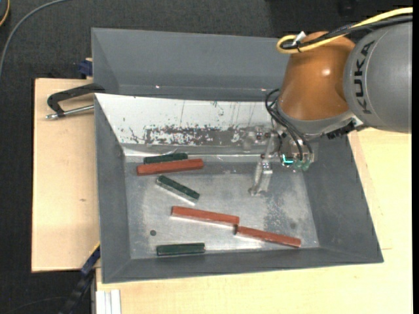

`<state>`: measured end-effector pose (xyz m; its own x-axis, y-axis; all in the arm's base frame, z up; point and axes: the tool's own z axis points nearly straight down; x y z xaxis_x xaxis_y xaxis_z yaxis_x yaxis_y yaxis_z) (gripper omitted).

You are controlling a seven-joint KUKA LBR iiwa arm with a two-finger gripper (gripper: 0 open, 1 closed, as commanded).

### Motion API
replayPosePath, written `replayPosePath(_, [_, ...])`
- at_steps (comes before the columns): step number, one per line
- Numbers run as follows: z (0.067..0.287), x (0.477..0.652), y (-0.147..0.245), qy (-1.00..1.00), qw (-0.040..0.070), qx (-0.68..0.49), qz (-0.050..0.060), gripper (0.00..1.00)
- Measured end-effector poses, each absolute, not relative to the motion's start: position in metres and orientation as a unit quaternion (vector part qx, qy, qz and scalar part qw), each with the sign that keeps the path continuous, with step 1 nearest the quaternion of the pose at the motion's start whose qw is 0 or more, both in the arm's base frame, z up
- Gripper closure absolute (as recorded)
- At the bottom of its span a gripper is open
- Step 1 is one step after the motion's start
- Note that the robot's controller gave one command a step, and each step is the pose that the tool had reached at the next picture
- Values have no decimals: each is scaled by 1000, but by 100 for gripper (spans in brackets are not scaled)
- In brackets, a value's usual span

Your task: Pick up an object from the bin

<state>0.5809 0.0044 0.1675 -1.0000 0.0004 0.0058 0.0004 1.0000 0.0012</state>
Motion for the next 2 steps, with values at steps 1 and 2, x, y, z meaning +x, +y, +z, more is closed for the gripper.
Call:
replayPosePath(1, [81,536,56,-989,2,148,-1,0])
replayPosePath(2, [83,537,55,-989,0,147,-1,100])
